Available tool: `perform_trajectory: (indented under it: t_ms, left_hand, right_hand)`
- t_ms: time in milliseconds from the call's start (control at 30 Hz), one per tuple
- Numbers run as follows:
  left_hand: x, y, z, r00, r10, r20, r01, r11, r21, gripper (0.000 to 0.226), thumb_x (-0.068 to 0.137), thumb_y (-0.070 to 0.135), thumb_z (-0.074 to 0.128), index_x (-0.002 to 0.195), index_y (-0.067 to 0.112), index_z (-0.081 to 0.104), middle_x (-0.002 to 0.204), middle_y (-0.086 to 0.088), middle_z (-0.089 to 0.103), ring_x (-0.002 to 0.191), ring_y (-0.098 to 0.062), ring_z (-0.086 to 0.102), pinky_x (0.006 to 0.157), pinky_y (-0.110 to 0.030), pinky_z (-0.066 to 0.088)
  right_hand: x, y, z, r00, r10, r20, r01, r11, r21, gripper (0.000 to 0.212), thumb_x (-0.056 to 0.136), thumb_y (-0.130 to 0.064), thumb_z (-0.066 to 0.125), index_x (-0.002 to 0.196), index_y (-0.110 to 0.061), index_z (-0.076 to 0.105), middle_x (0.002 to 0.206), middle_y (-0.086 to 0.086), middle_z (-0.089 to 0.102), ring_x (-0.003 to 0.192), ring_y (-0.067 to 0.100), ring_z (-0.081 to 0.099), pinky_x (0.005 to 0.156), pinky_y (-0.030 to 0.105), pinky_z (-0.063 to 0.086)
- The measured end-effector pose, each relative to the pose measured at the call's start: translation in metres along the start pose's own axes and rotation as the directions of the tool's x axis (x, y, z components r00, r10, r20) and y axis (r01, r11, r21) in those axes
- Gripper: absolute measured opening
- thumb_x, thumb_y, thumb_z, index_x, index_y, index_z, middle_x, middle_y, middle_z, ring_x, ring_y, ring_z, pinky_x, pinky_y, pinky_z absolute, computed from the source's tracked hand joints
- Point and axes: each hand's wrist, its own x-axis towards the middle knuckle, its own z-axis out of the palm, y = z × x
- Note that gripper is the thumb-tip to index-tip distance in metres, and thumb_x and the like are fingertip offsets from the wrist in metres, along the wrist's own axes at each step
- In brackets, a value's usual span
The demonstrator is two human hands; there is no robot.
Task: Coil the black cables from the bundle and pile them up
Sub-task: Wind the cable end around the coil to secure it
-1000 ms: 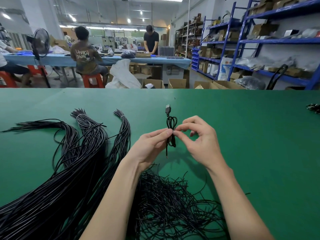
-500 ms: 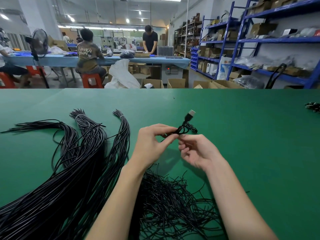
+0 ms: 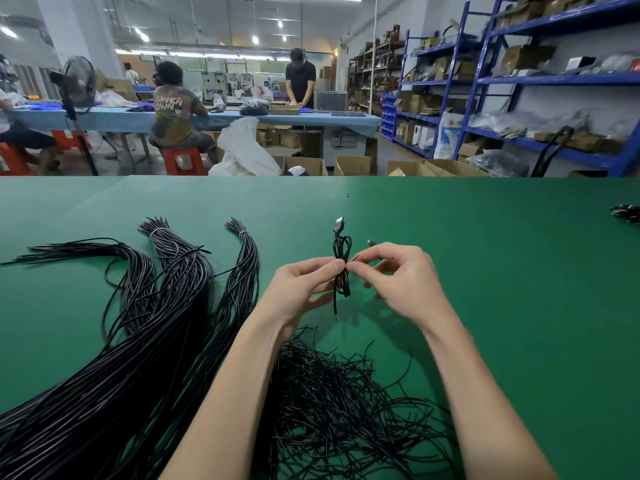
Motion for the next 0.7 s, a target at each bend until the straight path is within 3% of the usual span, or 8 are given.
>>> perform_trajectory:
  t_ms: [133,233,300,333,433,467,567,700]
  left_hand:
    - [-0.001,-0.002,-0.003,0.994,0.113,-0.005,-0.113,0.991,0.075,0.044,0.069,0.036,0.081,0.107,0.014,0.076,0.101,-0.004,0.078,0.100,-0.015,0.073,0.082,-0.027,0.057]
    - [-0.001,-0.002,-0.002,0.952,0.306,0.008,-0.299,0.925,0.236,0.028,0.073,0.032,0.082,0.098,0.022,0.079,0.097,0.004,0.079,0.097,-0.009,0.073,0.081,-0.018,0.054]
    - [0.002,-0.002,-0.003,0.930,0.367,-0.002,-0.350,0.889,0.294,0.016,0.080,0.023,0.082,0.096,0.024,0.080,0.094,0.007,0.079,0.094,-0.006,0.073,0.078,-0.013,0.052]
    - [0.003,-0.003,-0.004,0.934,0.355,-0.031,-0.329,0.891,0.312,0.013,0.082,0.022,0.081,0.095,0.024,0.080,0.092,0.007,0.079,0.092,-0.006,0.073,0.077,-0.014,0.053]
    - [0.003,-0.007,-0.006,0.977,0.166,-0.131,-0.138,0.971,0.197,0.017,0.085,0.021,0.078,0.099,0.012,0.079,0.088,-0.002,0.077,0.082,-0.015,0.072,0.076,-0.022,0.057]
    - [0.003,-0.008,-0.005,0.985,0.097,-0.145,-0.080,0.990,0.115,0.021,0.086,0.019,0.078,0.102,0.006,0.078,0.086,-0.008,0.076,0.077,-0.017,0.069,0.074,-0.021,0.057]
    - [0.002,-0.008,-0.004,0.988,-0.013,-0.152,0.014,1.000,0.008,0.023,0.087,0.019,0.076,0.103,0.004,0.076,0.093,-0.013,0.077,0.075,-0.015,0.067,0.065,-0.018,0.055]
    - [0.002,-0.005,-0.006,0.994,-0.037,-0.102,0.040,0.999,0.022,0.019,0.086,0.024,0.076,0.098,0.010,0.079,0.092,-0.008,0.078,0.075,-0.012,0.066,0.063,-0.016,0.053]
  right_hand:
    - [0.001,0.004,0.003,0.967,0.205,0.151,-0.238,0.938,0.253,0.006,0.085,-0.014,0.080,0.080,-0.013,0.077,0.068,-0.004,0.071,0.057,0.007,0.059,0.049,0.018,0.046]
    - [0.000,0.003,0.004,0.807,0.438,0.397,-0.590,0.574,0.567,0.001,0.079,-0.002,0.075,0.080,-0.002,0.076,0.067,0.002,0.065,0.051,0.003,0.053,0.041,0.011,0.040]
    - [-0.001,0.002,0.011,0.750,0.448,0.488,-0.651,0.362,0.668,0.002,0.075,-0.004,0.074,0.076,-0.003,0.076,0.067,0.003,0.063,0.049,0.003,0.051,0.038,0.010,0.039]
    - [-0.002,0.002,0.015,0.764,0.454,0.459,-0.636,0.407,0.655,0.004,0.078,-0.007,0.076,0.081,-0.003,0.075,0.069,0.002,0.064,0.049,0.003,0.052,0.039,0.010,0.040]
    - [-0.005,0.005,0.024,0.916,0.381,0.127,-0.400,0.842,0.362,0.014,0.085,-0.022,0.082,0.092,-0.010,0.077,0.080,-0.002,0.075,0.054,0.005,0.063,0.048,0.017,0.049]
    - [-0.005,0.007,0.023,0.953,0.301,0.040,-0.302,0.926,0.226,0.015,0.082,-0.028,0.084,0.090,-0.017,0.078,0.081,-0.006,0.077,0.056,0.007,0.067,0.050,0.020,0.053]
    - [-0.006,0.014,0.019,0.995,0.086,-0.042,-0.086,0.996,-0.010,0.019,0.077,-0.042,0.086,0.090,-0.032,0.078,0.081,-0.015,0.076,0.060,0.011,0.070,0.058,0.025,0.058]
    - [-0.007,0.020,0.019,0.992,-0.104,-0.064,0.099,0.992,-0.078,0.006,0.083,-0.034,0.083,0.088,-0.031,0.080,0.085,-0.022,0.073,0.070,0.008,0.067,0.064,0.023,0.055]
